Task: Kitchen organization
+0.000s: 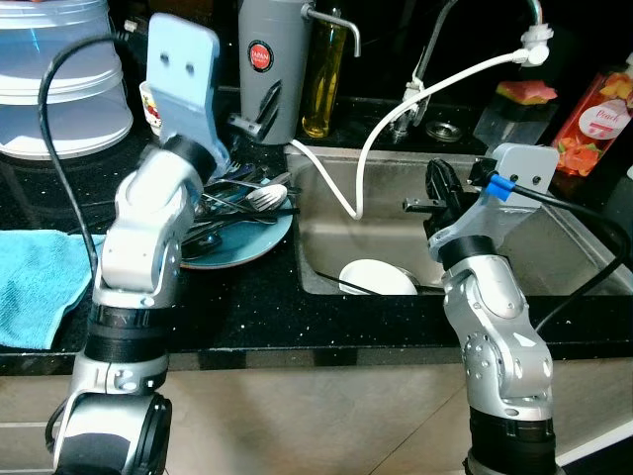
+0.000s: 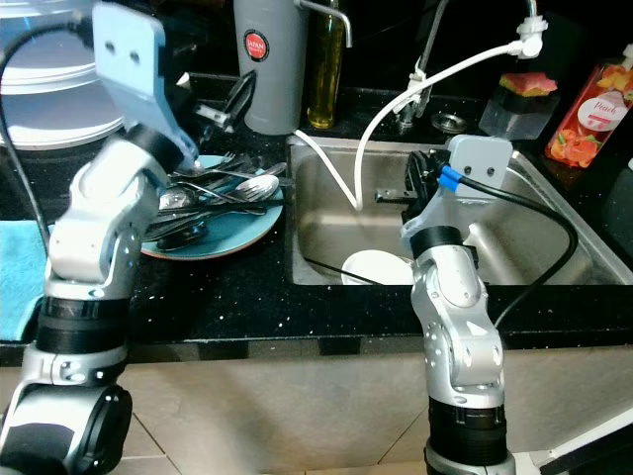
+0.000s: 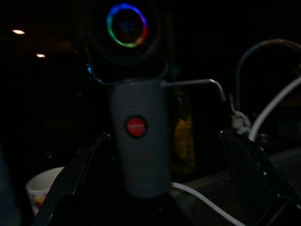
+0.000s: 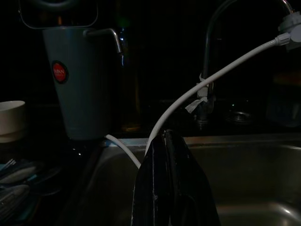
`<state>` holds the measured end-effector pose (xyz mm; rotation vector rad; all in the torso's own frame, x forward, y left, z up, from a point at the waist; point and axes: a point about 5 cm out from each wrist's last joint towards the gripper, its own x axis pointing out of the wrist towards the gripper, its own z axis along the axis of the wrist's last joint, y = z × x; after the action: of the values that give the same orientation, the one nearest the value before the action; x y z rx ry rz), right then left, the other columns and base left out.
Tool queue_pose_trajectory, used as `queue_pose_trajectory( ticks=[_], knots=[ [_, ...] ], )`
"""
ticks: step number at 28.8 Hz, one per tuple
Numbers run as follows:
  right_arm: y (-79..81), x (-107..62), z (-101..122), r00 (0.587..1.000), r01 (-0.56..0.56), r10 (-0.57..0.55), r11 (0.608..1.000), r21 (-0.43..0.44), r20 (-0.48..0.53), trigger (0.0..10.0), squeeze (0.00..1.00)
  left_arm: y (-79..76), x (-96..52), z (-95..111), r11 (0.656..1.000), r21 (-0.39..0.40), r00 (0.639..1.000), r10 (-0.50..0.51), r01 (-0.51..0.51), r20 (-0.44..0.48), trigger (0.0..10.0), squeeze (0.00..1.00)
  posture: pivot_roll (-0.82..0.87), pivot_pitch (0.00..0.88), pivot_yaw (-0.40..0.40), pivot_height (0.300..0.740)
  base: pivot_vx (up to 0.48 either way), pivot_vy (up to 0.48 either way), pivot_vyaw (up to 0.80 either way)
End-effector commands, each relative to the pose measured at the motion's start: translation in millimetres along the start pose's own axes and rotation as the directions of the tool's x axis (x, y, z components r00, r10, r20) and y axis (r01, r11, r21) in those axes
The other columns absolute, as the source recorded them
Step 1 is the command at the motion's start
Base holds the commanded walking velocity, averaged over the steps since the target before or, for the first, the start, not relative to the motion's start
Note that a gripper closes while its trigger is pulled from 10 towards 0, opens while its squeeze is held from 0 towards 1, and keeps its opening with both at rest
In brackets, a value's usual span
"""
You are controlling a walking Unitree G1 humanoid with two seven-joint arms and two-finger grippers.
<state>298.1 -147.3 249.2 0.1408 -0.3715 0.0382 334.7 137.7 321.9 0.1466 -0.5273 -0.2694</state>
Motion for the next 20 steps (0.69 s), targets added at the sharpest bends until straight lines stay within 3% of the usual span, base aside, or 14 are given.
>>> queue_pose_trajectory(
  ticks=[1,8,20],
  knots=[
    [-1.6,0.5,-3.9,1.0,0.024,-0.024,1.0,0.002,-0.005,10.0,0.0,-4.6,-0.2,-0.8,1.0,-0.011,1.0,0.013,-0.013,-0.005,10.0,0.0,0.2,0.0,-0.077,0.74,0.0,0.0,0.0],
    [-2.4,0.7,-5.2,0.999,0.043,-0.043,0.999,0.006,-0.007,10.0,0.0,-5.8,-0.5,0.8,0.998,0.022,0.998,0.065,-0.065,0.008,10.0,0.0,0.2,0.0,-0.076,0.74,0.0,0.0,0.0],
    [-4.6,1.2,-5.8,0.998,0.055,-0.055,0.998,0.006,-0.008,10.0,0.0,-7.9,0.0,0.5,0.997,0.037,0.998,0.069,-0.07,0.011,10.0,0.0,0.2,0.0,-0.075,0.74,0.0,0.0,0.0]
  ],
)
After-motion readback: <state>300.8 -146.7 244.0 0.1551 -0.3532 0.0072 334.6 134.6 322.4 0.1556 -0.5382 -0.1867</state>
